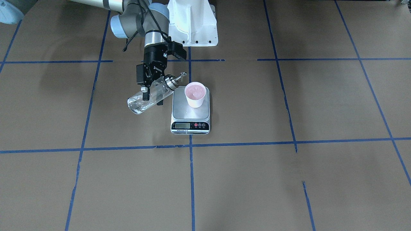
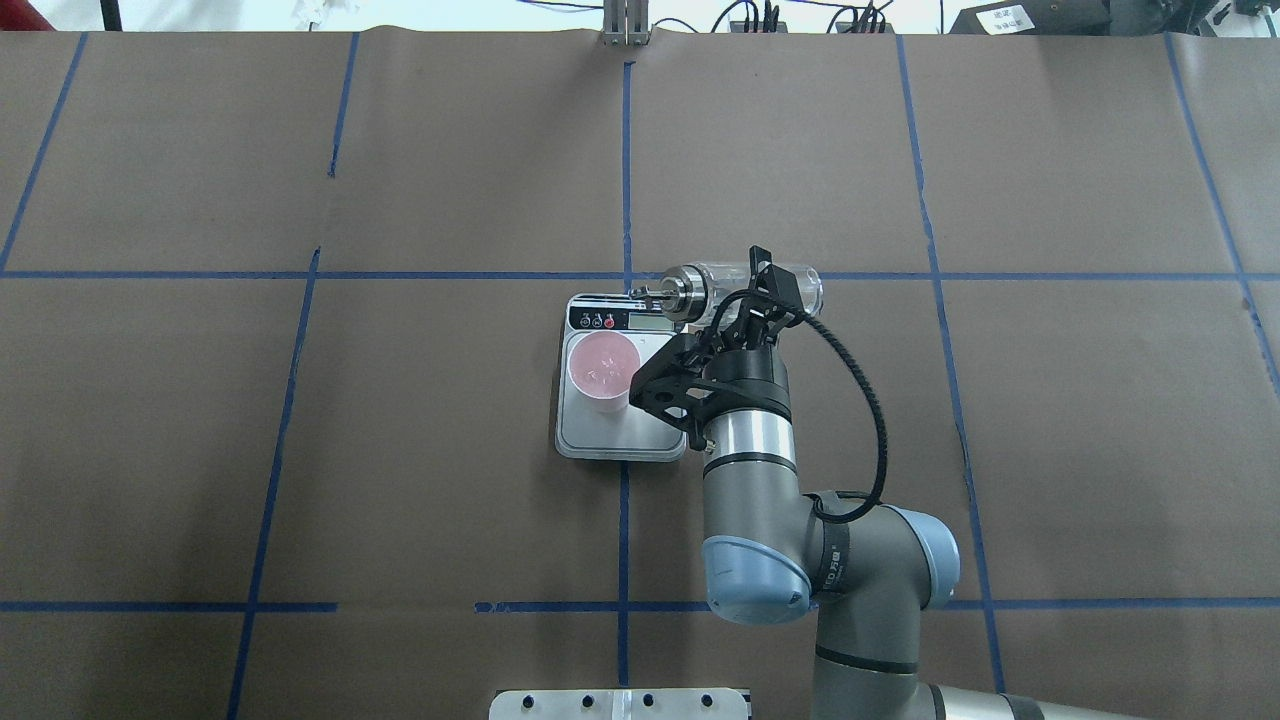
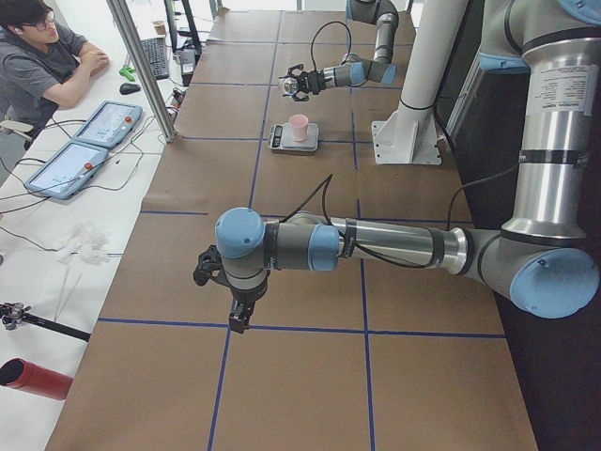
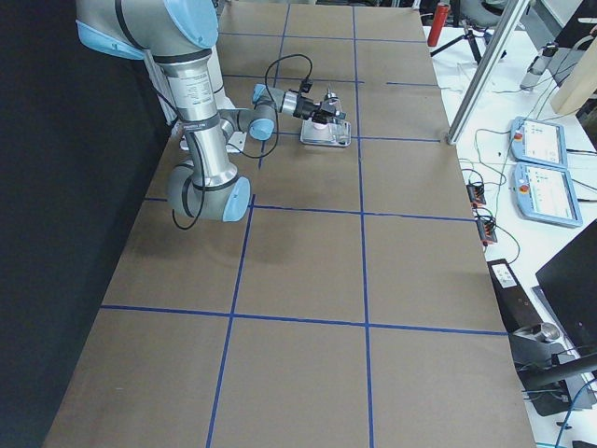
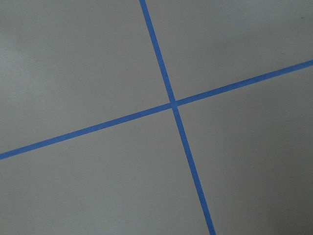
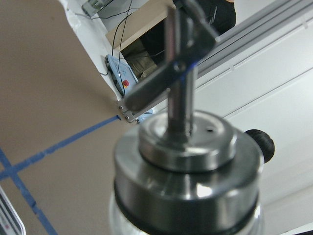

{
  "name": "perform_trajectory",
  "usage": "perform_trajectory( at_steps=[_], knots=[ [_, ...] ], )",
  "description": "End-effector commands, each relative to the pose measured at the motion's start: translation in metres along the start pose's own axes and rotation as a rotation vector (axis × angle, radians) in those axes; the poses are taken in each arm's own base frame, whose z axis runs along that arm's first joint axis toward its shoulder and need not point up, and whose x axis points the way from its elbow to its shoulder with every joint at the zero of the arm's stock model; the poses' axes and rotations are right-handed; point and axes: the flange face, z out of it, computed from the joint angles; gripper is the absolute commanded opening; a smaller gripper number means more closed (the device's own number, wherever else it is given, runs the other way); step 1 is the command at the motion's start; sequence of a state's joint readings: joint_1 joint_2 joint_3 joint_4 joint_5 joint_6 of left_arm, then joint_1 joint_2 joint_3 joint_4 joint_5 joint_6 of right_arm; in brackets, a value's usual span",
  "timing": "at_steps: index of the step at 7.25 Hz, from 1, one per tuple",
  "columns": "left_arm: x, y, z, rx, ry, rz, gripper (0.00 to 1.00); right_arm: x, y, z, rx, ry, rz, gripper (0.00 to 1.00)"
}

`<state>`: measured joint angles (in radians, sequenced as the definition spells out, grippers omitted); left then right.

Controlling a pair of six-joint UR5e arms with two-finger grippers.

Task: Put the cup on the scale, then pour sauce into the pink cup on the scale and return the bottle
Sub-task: 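Turn the bottle upright and carry it back with the right gripper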

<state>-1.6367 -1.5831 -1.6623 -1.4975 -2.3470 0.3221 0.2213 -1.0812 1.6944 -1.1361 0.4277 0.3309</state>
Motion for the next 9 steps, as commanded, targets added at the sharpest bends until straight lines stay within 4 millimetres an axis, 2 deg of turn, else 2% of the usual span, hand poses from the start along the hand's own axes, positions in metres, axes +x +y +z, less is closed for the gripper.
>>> perform_trajectory(
  at_steps=[1, 2, 3, 5, 6, 8, 9],
  knots=[
    [0.001, 0.000, -0.001, 0.002, -0.001, 0.002, 1.00, 0.019, -0.010, 0.001, 0.045, -0.035, 0.282, 0.00],
    [0.001, 0.000, -0.001, 0.002, -0.001, 0.002, 1.00, 0.020, -0.007, 0.003, 0.005, -0.119, 0.478, 0.00],
    [0.000, 0.000, 0.000, 0.001, 0.000, 0.001, 1.00, 0.032, -0.003, -0.003, -0.026, -0.183, 0.603, 0.00],
    [0.001, 0.000, -0.001, 0.002, -0.001, 0.002, 1.00, 0.078, 0.045, -0.004, -0.124, -0.260, 0.741, 0.00],
    [0.001, 0.000, -0.001, 0.002, -0.001, 0.004, 1.00, 0.088, 0.081, 0.001, -0.169, -0.252, 0.714, 0.00],
    [0.002, -0.001, -0.001, 0.003, -0.001, 0.007, 1.00, 0.098, 0.116, 0.007, -0.223, -0.217, 0.791, 0.00],
    [0.002, -0.001, -0.001, 0.003, -0.001, 0.007, 1.00, 0.107, 0.149, 0.005, -0.229, -0.214, 0.798, 0.00]
  ],
)
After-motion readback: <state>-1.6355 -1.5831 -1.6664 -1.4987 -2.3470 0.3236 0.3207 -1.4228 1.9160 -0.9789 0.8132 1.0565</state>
